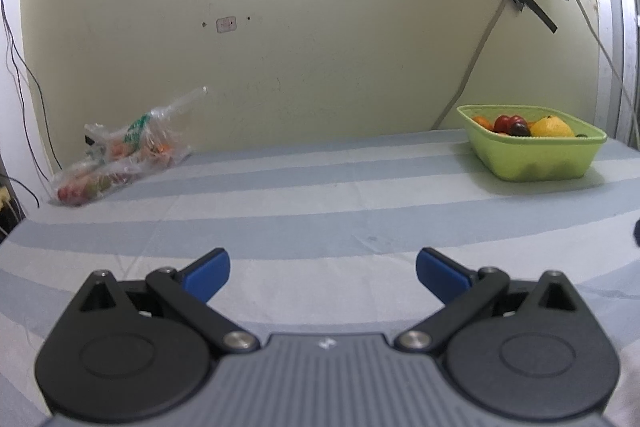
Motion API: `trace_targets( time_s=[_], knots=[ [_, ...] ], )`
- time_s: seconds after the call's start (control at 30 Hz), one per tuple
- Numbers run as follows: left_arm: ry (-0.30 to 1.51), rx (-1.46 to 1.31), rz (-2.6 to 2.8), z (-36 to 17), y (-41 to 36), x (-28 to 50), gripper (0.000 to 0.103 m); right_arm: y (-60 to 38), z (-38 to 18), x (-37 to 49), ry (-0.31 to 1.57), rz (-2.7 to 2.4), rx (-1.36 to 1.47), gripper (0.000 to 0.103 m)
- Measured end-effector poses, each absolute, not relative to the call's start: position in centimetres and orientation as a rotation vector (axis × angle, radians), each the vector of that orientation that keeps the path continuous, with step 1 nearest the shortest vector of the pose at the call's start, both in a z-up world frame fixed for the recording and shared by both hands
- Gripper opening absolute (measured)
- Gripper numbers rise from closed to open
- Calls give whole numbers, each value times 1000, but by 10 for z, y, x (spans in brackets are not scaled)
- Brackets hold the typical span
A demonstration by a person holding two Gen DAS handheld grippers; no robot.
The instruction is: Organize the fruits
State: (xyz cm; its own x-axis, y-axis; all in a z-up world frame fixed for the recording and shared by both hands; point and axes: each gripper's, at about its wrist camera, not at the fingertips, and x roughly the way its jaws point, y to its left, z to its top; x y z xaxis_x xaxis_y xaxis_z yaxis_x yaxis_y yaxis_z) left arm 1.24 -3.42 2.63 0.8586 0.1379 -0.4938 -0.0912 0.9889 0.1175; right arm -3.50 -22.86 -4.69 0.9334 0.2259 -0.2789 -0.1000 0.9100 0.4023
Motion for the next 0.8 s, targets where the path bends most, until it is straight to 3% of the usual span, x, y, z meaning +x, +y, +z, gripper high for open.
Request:
trace_targets(
  time_s=[0.8],
  knots=[
    [520, 56, 160, 50, -33, -5, 103, -230, -47, -33, 322, 194, 392, 72]
  ],
)
